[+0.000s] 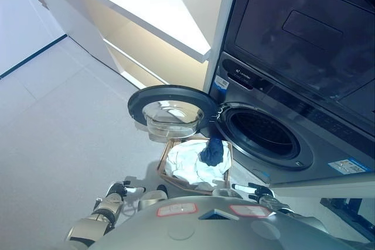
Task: Put the clothes in the basket into the washing machine.
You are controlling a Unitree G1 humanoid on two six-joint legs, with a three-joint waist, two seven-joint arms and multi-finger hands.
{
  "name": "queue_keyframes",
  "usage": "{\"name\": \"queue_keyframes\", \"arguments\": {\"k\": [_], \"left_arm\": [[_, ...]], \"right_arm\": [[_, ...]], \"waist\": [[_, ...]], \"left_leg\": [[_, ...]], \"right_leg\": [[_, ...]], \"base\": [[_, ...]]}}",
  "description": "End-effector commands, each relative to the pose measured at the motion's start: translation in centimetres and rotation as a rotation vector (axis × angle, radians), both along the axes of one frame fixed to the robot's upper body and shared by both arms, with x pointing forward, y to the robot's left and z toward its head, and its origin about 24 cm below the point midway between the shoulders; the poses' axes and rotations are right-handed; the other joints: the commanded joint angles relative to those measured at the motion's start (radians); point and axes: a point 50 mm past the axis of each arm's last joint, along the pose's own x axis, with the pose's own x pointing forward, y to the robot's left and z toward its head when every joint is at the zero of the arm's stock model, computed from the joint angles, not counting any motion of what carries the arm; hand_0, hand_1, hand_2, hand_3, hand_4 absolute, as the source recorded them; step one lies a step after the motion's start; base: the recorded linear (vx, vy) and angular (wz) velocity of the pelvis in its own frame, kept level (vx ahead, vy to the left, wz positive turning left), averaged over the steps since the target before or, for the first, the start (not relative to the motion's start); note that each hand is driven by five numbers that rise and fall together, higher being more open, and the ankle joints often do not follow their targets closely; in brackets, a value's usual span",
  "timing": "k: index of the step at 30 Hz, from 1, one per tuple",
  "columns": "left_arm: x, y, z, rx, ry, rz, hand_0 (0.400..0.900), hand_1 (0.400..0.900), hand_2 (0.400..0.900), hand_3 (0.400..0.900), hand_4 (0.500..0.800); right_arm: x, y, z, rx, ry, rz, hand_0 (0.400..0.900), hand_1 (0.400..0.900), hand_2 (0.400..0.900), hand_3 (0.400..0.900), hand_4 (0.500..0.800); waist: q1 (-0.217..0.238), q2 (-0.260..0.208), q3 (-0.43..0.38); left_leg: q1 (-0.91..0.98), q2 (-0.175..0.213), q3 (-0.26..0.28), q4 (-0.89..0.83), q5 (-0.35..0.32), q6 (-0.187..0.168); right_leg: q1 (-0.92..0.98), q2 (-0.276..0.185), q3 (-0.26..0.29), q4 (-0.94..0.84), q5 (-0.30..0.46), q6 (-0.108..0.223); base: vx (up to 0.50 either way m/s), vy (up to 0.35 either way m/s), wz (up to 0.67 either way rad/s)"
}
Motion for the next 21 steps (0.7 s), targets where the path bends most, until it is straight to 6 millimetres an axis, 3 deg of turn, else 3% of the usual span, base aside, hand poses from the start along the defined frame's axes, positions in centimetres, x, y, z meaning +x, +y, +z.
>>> {"name": "queue_keyframes", "arguments": {"k": [1,3,5,12,13,14,15,16,17,19,20,21], "left_arm": [[1.1,0.9,0.3,0.046,0.006,0.010,0.900,0.900,0.900,0.900,0.800],[3.0,0.9,0.6,0.049,-0.050,0.007,0.900,0.900,0.900,0.900,0.800],[3.5,0.7,0.7,0.044,-0.066,0.005,0.900,0.900,0.900,0.900,0.800],[3.8,0.3,0.7,0.037,-0.075,-0.023,0.900,0.900,0.900,0.900,0.800],[4.0,0.3,0.7,0.039,-0.083,-0.030,0.900,0.900,0.900,0.900,0.800],[4.6,0.4,0.9,0.047,-0.106,-0.041,0.900,0.900,0.900,0.900,0.800],[4.6,0.4,0.9,0.047,-0.106,-0.040,0.900,0.900,0.900,0.900,0.800],[5.0,0.3,1.1,0.051,-0.131,-0.055,0.900,0.900,0.900,0.900,0.800],[5.6,0.4,1.3,0.052,-0.173,-0.080,0.900,0.900,0.900,0.900,0.800],[5.7,0.4,1.4,0.048,-0.190,-0.084,0.900,0.900,0.900,0.900,0.800],[6.0,0.5,1.7,0.046,-0.219,-0.081,0.900,0.900,0.900,0.900,0.800],[6.0,0.4,1.6,0.045,-0.219,-0.080,0.900,0.900,0.900,0.900,0.800]], "right_arm": [[1.7,-0.1,0.2,-0.034,-0.030,0.061,0.900,0.900,0.900,0.900,0.800],[1.9,-0.2,0.3,-0.039,-0.027,0.078,0.900,0.900,0.900,0.900,0.800],[2.0,-0.2,0.3,-0.042,-0.029,0.086,0.900,0.900,0.900,0.900,0.800],[3.6,-0.2,0.7,-0.084,-0.053,0.252,0.900,0.900,0.900,0.900,0.800],[4.3,-0.2,0.8,-0.102,-0.069,0.309,0.900,0.900,0.900,0.900,0.800],[6.6,-0.3,1.6,-0.161,-0.124,0.469,0.900,0.900,0.900,0.900,0.800],[6.6,-0.3,1.6,-0.161,-0.124,0.470,0.900,0.900,0.900,0.900,0.800],[8.2,-0.2,2.2,-0.207,-0.163,0.624,0.900,0.900,0.900,0.900,0.800],[10.4,-0.2,3.5,-0.297,-0.209,0.899,0.900,0.900,0.900,0.900,0.800],[11.1,-0.7,4.2,-0.333,-0.225,0.963,0.900,0.900,0.900,0.900,0.800],[12.5,-1.2,5.4,-0.417,-0.247,1.112,0.900,0.900,0.900,0.900,0.800],[12.5,-1.2,5.4,-0.418,-0.247,1.113,0.900,0.900,0.900,0.900,0.800]], "waist": [[-0.002,-0.017,-0.015],[-0.006,-0.014,-0.016],[-0.010,-0.012,-0.014],[-0.005,-0.013,-0.006],[-0.004,-0.015,-0.001],[0.001,-0.016,0.011],[0.000,-0.016,0.011],[0.004,-0.017,0.023],[0.012,-0.017,0.045],[0.013,-0.016,0.056],[0.017,-0.015,0.081],[0.016,-0.015,0.079]], "left_leg": [[0.019,-0.028,-0.015,0.000,-0.076,-0.007],[0.019,-0.027,-0.012,0.000,-0.076,-0.008],[0.020,-0.027,-0.011,0.000,-0.076,-0.008],[0.014,-0.029,-0.016,0.000,-0.073,-0.007],[0.011,-0.029,-0.018,0.000,-0.071,-0.007],[0.002,-0.029,-0.020,0.000,-0.067,-0.006],[0.003,-0.029,-0.020,0.000,-0.067,-0.006],[-0.007,-0.029,-0.022,0.000,-0.063,-0.005],[-0.020,-0.029,-0.026,0.000,-0.057,-0.003],[-0.032,-0.031,-0.029,0.002,-0.052,-0.003],[-0.054,-0.033,-0.031,0.011,-0.046,-0.001],[-0.056,-0.033,-0.032,0.012,-0.046,-0.001]], "right_leg": [[-0.029,0.005,-0.013,-0.005,0.107,-0.008],[-0.030,0.005,-0.011,-0.005,0.109,-0.007],[-0.031,0.005,-0.009,-0.004,0.109,-0.008],[-0.039,0.004,-0.013,0.001,0.110,-0.009],[-0.042,0.004,-0.014,0.002,0.110,-0.009],[-0.052,0.004,-0.014,0.008,0.111,-0.010],[-0.052,0.004,-0.015,0.009,0.111,-0.010],[-0.063,0.004,-0.015,0.014,0.111,-0.010],[-0.081,0.004,-0.017,0.023,0.111,-0.011],[-0.094,0.004,-0.020,0.031,0.111,-0.010],[-0.117,0.002,-0.019,0.043,0.113,-0.010],[-0.120,0.002,-0.020,0.044,0.113,-0.010]], "base": [[0.00,0.003,-0.03],[0.00,0.008,-0.05],[0.00,0.013,-0.04],[0.00,0.001,0.02],[-0.05,-0.010,0.05],[-0.05,-0.010,0.05],[-0.07,-0.009,0.06],[-0.09,-0.006,0.10],[-0.13,-0.002,0.14],[-0.09,0.004,0.12],[-0.06,0.004,0.07],[-0.13,0.002,0.15]]}}
